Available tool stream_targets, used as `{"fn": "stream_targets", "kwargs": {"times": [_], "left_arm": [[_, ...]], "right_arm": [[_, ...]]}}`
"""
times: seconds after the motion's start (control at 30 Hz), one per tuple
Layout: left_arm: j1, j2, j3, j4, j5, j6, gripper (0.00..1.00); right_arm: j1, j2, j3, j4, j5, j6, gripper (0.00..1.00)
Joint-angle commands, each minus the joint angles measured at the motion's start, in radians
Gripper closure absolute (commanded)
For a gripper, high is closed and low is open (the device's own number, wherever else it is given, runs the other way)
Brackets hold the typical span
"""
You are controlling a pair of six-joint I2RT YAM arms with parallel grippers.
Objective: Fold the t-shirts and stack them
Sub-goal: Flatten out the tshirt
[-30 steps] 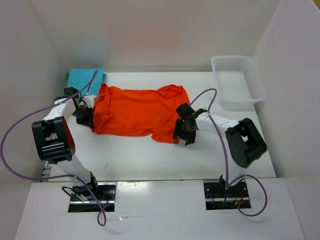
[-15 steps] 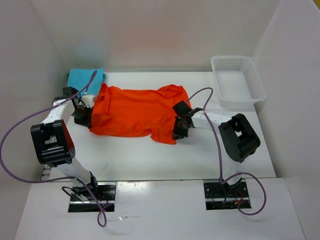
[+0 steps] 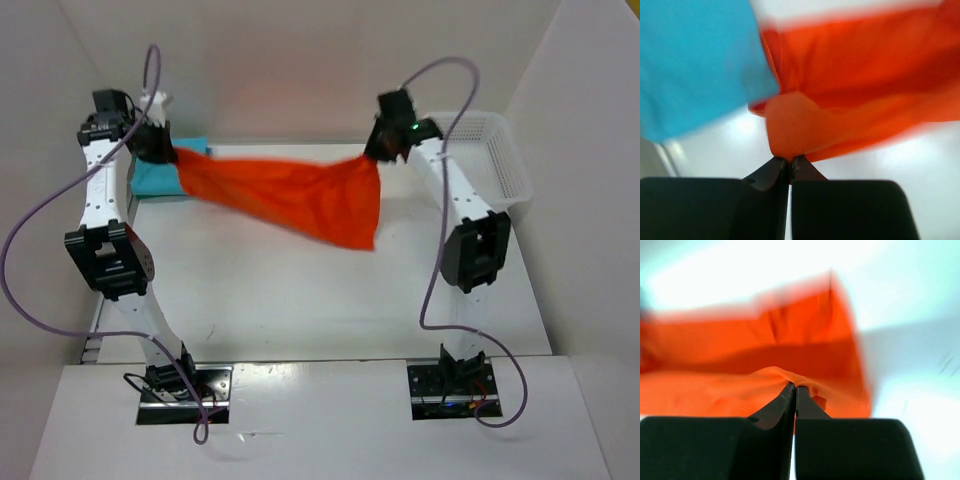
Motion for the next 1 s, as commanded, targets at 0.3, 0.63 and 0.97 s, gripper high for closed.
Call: {"fn": "stream_targets", "kwargs": {"times": [0.3, 0.63, 0.97], "left_arm": [[-0.003, -0.210, -0.018, 0.044, 0.223, -0.098, 1.00], [-0.023, -0.313, -0.638, 0.056, 0.074, 0.067, 1.00], [-0.055, -0.331, -0.800, 0.003, -0.090, 0.131, 0.93]], "right_arm": [[-0.009, -0.458, 0.134, -0.212, 0.326, -0.068, 1.00], [0.037, -0.836, -0.797, -0.059, 0.064, 0.153, 1.00], [0.183, -0.760, -0.877, -0.074, 0.058, 0.234, 1.00]]}}
